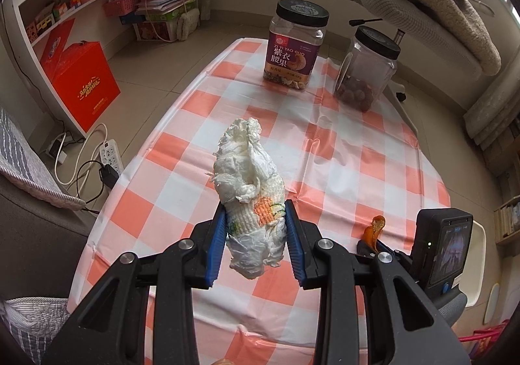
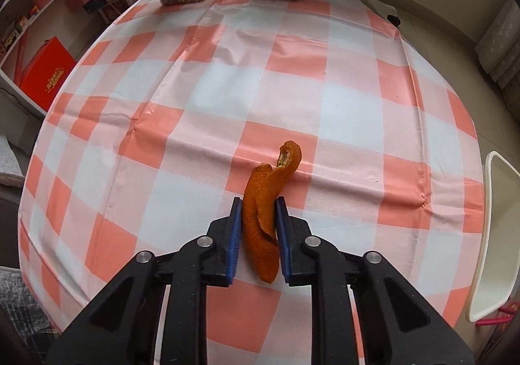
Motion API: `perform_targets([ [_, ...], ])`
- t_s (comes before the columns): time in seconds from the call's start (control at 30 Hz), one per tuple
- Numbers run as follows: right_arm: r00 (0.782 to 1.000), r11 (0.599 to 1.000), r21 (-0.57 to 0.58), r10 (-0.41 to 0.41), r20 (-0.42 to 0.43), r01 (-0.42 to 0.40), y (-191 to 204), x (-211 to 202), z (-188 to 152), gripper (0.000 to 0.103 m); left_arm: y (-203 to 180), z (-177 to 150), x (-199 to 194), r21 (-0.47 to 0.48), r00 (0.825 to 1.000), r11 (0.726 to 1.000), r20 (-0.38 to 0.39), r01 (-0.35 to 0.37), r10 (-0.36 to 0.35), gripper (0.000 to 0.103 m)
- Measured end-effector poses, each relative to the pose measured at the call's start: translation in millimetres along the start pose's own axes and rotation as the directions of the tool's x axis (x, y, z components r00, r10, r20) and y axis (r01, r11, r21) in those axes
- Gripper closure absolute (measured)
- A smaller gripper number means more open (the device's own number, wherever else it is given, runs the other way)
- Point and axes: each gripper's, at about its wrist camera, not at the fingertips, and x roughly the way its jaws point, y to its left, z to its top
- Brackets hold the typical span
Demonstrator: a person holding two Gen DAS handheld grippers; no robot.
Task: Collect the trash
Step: 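Carry the orange peel over the wastebasket and release it with the right gripper while the left carries the tissue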
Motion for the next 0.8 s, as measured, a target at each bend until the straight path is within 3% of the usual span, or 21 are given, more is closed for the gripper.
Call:
perform_targets([
  [0.17,0.987,0.991,0.027,0.129,0.092,-0.132,0.9,-38.5,11.4,0.087,3.2,1.2,0.9,-0.009,1.000,1.000,0.003,-0.005,0.005,0.069],
  [0.37,0.940,0.975,0.011,0.211,0.268,-0.222,-3.6,-108.6,13.9,0.087,-6.7,-0.9,-13.2,0.008,0.998,1.000,0.059,-0.001,0.000,0.069],
  [0.53,0.916,0.981,-0.011,0.183,0.356,-0.191,-12.6,-143.2,5.0,0.087,-21.3,-3.6,-23.5,0.028,0.996,1.000,0.093,0.013,-0.016,0.069],
  [0.8,0.905,0.990,0.002,0.126,0.407,-0.139,-36.1,-163.5,-3.7,0.087,-54.6,-10.2,-31.4,0.076,0.993,0.996,0.109,0.046,-0.054,0.069],
])
